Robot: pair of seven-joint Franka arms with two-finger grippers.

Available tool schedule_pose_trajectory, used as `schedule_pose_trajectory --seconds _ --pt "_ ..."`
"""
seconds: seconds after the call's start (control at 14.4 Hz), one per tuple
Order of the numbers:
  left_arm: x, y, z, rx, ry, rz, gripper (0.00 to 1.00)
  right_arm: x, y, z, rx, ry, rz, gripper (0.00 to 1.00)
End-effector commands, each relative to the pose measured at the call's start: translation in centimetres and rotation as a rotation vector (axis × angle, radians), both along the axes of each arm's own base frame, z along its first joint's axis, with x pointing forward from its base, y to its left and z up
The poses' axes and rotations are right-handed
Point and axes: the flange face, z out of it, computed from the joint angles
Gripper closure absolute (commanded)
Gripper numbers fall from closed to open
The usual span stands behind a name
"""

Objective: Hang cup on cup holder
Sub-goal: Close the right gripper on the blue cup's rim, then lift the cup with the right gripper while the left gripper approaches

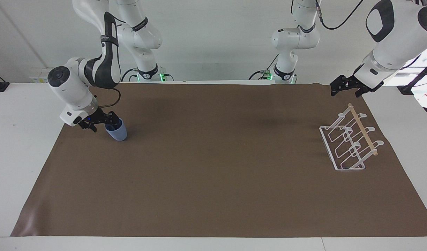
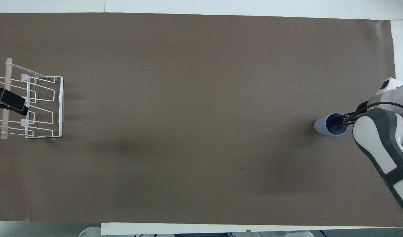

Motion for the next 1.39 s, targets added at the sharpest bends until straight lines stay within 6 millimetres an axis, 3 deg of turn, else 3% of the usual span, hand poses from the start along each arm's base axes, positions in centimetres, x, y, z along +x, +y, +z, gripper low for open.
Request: schedule_pose_trajectory --seconds 0.0,0.07,0.14,0.42,0.56,0.69,0.83,0.9,1.11,1.32 --pt "-1.0 0.3 0.2 0.015 -0.001 0.018 0.0 -0.2 -0.4 -0.9 0.016 -0.009 0.041 0.66" --pt "-1.0 0.3 0.1 0.016 0.0 0.018 0.0 0.0 -0.2 -0.8 0.014 -0.009 0.043 0.85" --pt "-1.0 0.2 0.1 0.016 0.002 0.018 0.0 0.0 -0.4 -0.7 0.015 -0.009 0.042 0.96" --pt "-1.0 0.3 0.2 0.018 0.002 0.021 0.0 0.7 0.2 0.6 0.025 0.031 0.059 1.0" --pt "-1.1 0.3 0.1 0.032 0.009 0.07 0.0 2.1 1.2 3.9 0.089 0.064 0.047 1.0" --pt "-1.3 0.3 0.2 0.044 0.003 0.126 0.0 3.4 5.2 7.4 0.243 0.042 0.035 1.0" --pt "-1.4 0.0 -0.2 0.056 -0.006 0.177 0.0 4.1 10.3 8.9 0.427 0.034 0.021 1.0" --pt "-1.2 -0.4 -0.5 0.072 -0.03 0.284 0.0 4.3 13.1 9.4 0.527 0.03 0.0 1.0" --pt "-2.2 -4.9 -2.0 0.128 -0.108 0.633 0.0 3.9 19.4 10.3 0.73 0.092 -0.126 1.0" --pt "-2.4 -9.3 -1.6 0.092 -0.103 0.953 0.0 3.2 27.0 11.2 0.853 0.145 -0.249 1.0"
